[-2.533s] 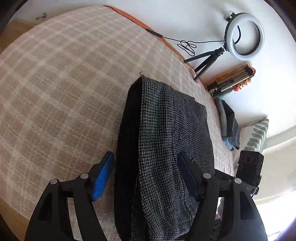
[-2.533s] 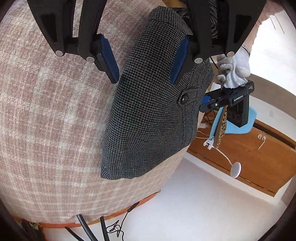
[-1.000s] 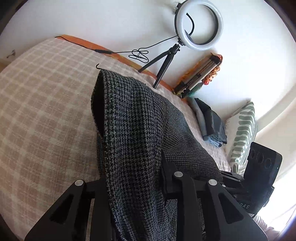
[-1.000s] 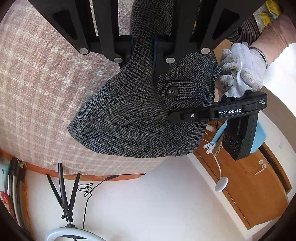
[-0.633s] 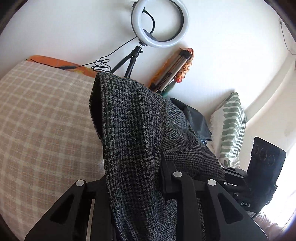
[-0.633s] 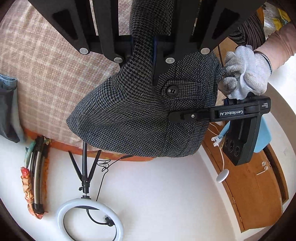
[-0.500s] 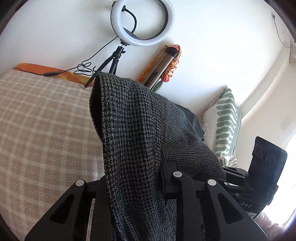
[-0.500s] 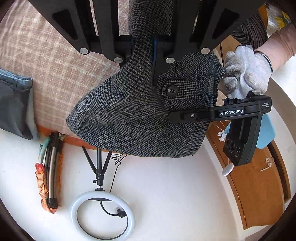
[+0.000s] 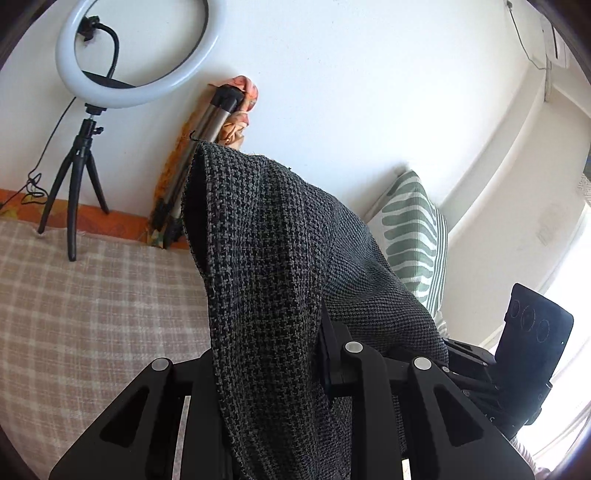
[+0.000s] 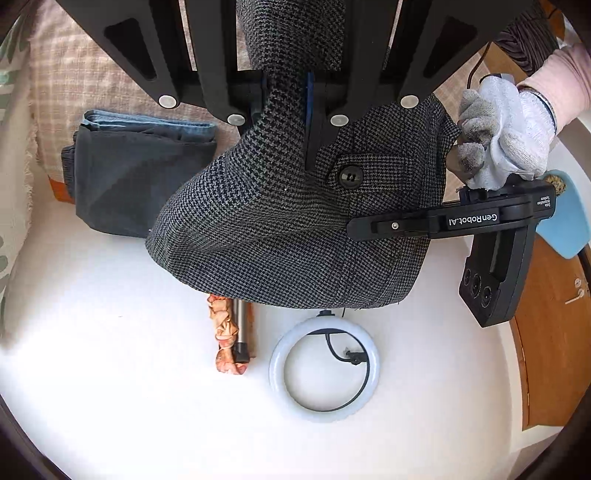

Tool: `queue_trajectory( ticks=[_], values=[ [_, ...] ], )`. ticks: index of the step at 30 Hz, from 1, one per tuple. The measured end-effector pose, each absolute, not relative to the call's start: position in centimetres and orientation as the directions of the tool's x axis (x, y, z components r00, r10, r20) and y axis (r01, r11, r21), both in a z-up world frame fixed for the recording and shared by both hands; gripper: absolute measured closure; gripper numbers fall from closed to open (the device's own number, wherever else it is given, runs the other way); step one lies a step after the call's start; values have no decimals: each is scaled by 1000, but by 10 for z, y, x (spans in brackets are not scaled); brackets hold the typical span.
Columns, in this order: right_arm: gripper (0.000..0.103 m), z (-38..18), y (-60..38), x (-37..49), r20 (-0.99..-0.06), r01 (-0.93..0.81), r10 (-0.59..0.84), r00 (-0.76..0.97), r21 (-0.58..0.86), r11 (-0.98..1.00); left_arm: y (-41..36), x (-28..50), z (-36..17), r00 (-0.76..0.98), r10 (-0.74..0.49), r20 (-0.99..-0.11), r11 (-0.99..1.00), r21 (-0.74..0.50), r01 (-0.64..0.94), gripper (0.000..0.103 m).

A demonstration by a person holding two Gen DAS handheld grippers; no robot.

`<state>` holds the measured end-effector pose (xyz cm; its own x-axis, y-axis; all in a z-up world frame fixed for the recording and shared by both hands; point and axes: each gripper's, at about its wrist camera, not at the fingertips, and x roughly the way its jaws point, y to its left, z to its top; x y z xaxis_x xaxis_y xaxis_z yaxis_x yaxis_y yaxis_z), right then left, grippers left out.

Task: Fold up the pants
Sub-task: 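Lift the folded pants with both grippers and carry them toward the clothes stack, then lower the pants onto the clothes stack and open both grippers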

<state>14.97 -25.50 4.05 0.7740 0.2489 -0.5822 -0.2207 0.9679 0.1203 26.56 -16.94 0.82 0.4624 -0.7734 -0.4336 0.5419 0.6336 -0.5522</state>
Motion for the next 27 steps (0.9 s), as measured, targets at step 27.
queue_trajectory(
  ticks=[27],
  values=[
    [91, -7, -457, 299, -593, -140, 271, 758, 258, 956, -356, 429, -26, 414, -748, -518, 659, -505, 558, 83]
  ],
)
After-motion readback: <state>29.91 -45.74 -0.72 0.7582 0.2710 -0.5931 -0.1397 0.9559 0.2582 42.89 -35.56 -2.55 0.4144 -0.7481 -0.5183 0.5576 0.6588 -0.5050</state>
